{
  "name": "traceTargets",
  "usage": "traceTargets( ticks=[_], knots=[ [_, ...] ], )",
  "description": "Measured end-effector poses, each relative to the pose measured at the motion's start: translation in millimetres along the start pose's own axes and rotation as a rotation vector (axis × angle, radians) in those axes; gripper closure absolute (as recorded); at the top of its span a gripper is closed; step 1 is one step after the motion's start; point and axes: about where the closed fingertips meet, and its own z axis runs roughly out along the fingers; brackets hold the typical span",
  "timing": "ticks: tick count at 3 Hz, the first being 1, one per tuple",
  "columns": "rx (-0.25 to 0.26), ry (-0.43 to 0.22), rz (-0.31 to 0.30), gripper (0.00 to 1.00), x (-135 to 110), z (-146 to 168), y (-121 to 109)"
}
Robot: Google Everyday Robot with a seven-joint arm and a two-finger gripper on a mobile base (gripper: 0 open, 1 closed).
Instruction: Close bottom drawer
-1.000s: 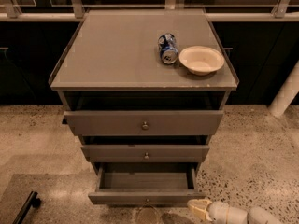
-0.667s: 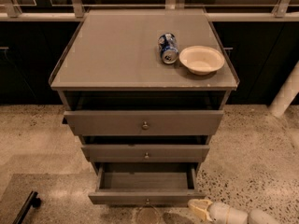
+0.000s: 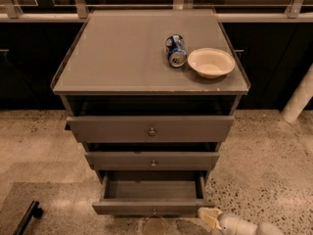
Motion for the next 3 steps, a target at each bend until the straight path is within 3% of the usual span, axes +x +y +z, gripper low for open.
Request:
traceTargets(
  ticks=[2, 3],
  knots=[
    [-0.007, 0.02, 0.07, 1.0, 19.2, 26.9, -44.5],
    [-0.004, 0.02, 0.067, 1.0, 17.7, 27.7, -47.5]
  ],
)
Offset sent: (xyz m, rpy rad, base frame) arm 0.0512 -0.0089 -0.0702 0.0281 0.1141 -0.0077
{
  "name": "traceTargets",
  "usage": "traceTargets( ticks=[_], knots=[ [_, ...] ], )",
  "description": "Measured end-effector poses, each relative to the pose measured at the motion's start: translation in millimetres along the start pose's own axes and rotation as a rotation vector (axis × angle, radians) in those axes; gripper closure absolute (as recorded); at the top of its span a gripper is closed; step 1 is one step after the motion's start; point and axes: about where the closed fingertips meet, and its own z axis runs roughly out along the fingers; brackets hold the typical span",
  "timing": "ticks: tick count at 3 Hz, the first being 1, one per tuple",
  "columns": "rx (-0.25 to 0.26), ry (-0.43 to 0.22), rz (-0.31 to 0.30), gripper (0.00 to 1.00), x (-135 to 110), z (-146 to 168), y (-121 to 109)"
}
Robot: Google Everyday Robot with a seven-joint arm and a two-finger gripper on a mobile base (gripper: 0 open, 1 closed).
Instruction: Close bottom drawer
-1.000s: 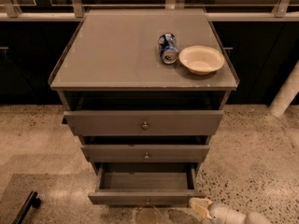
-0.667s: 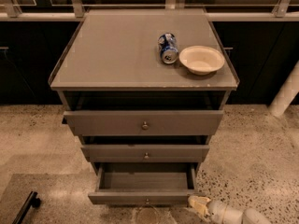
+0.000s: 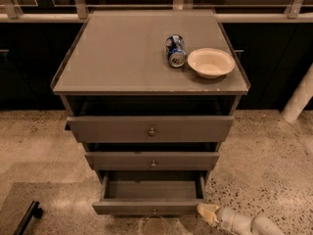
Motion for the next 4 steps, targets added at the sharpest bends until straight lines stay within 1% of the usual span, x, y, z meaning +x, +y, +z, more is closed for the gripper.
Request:
traceTargets(
  ticks=[1, 3, 4],
  knots=[
    [0.007, -0.005, 0.036, 1.0, 8.5, 4.7, -8.4],
    [-0.013, 0.011, 0.114, 1.0, 33.9, 25.6, -26.9],
    [-0.015, 0.012, 0.118, 1.0, 34.3, 32.8, -36.8]
  ],
)
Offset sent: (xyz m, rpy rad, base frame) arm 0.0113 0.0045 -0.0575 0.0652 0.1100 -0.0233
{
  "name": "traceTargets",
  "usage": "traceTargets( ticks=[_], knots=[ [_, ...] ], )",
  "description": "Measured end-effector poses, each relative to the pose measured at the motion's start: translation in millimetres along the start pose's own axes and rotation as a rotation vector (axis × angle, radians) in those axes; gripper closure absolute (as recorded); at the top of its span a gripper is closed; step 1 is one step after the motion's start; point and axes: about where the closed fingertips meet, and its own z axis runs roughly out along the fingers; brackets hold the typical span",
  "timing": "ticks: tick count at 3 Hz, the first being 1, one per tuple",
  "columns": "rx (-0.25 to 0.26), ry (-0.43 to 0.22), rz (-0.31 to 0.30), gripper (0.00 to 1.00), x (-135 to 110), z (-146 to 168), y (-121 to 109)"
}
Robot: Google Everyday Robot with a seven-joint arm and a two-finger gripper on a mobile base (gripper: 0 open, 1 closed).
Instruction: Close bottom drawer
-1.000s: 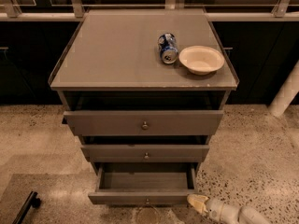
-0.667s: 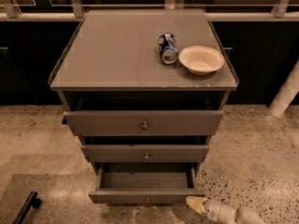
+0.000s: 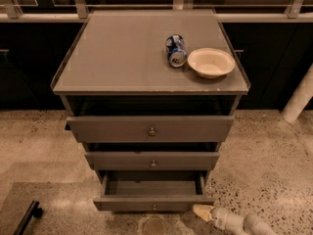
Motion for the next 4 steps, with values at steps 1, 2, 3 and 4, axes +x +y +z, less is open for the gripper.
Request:
traceTargets(
  ticks=[1, 2, 3, 4],
  knots=[
    [0.012, -0.023, -0.046, 1.0, -20.9, 8.2, -11.9],
    [0.026, -0.048, -0.102, 1.0, -49.9, 16.3, -22.4],
    [0.024, -0.062, -0.124, 1.0, -67.4, 27.8, -30.0],
    [0.004, -0.07, -0.098, 1.0, -67.6, 45.0, -37.9]
  ],
)
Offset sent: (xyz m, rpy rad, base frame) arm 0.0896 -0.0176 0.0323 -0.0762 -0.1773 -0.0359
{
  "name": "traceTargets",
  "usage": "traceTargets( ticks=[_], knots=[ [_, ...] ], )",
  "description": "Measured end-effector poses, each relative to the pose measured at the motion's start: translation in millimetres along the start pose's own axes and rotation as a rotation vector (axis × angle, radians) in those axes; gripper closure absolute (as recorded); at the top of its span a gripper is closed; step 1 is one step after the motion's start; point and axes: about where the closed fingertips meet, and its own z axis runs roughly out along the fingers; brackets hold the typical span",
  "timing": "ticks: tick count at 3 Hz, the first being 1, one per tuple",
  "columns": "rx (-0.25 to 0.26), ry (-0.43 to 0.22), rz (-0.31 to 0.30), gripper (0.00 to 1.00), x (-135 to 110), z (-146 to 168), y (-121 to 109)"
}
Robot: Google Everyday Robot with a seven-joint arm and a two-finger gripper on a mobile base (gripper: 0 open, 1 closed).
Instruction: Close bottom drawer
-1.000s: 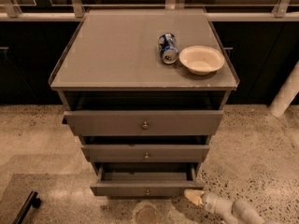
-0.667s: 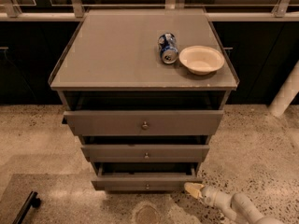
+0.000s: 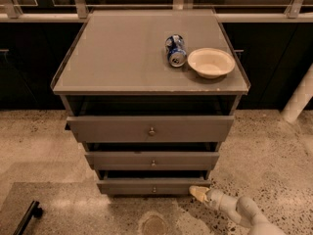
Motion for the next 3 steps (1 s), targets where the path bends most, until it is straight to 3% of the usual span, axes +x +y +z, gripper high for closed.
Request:
traceTargets(
  ticks=[3],
  knots=[
    [0.002, -0.016, -0.072, 1.0, -43.5, 11.4, -4.8]
  ],
)
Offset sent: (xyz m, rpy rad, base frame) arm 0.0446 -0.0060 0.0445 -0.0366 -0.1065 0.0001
